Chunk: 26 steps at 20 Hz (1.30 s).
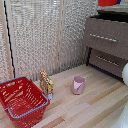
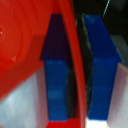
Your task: Transport the gripper mindfully toward the orange-red bowl and clasp it to elevate with ease. Ensure your robot's arm aligns efficiently with the top drawer's opening. Carefully slide the orange-red bowl into the designated spot with precision. After confirmation, withdraw the gripper gently. Close the drawer smoothly by transitioning the gripper to its handle.
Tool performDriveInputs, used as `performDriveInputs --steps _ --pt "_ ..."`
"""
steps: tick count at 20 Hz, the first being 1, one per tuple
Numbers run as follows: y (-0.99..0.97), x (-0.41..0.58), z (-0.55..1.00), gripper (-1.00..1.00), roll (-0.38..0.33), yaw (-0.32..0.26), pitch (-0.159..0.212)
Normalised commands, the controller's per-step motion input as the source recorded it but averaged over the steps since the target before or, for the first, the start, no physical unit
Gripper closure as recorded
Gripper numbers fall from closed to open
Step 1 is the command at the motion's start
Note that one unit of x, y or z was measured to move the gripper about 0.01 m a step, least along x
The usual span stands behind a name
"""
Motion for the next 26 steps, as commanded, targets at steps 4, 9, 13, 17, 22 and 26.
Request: performDriveInputs --steps 4,9,13,17,22,26 --pt "-0.39 0.0 -0.2 1.0 0.0 -0.014 -0.048" --pt "-0.25 -0.022 -0.08 1.0 0.001 -0.003 -0.011" --pt "-0.02 -0.03 -0.01 1.0 -0.006 -0.027 0.003" --pt "0.0 0.0 0.0 -1.0 0.0 0.0 0.0" --pt "0.07 0.023 0.15 -1.0 -0.005 0.006 0.012" --pt "0.31 0.054 0.23 -1.0 -0.075 0.051 0.039"
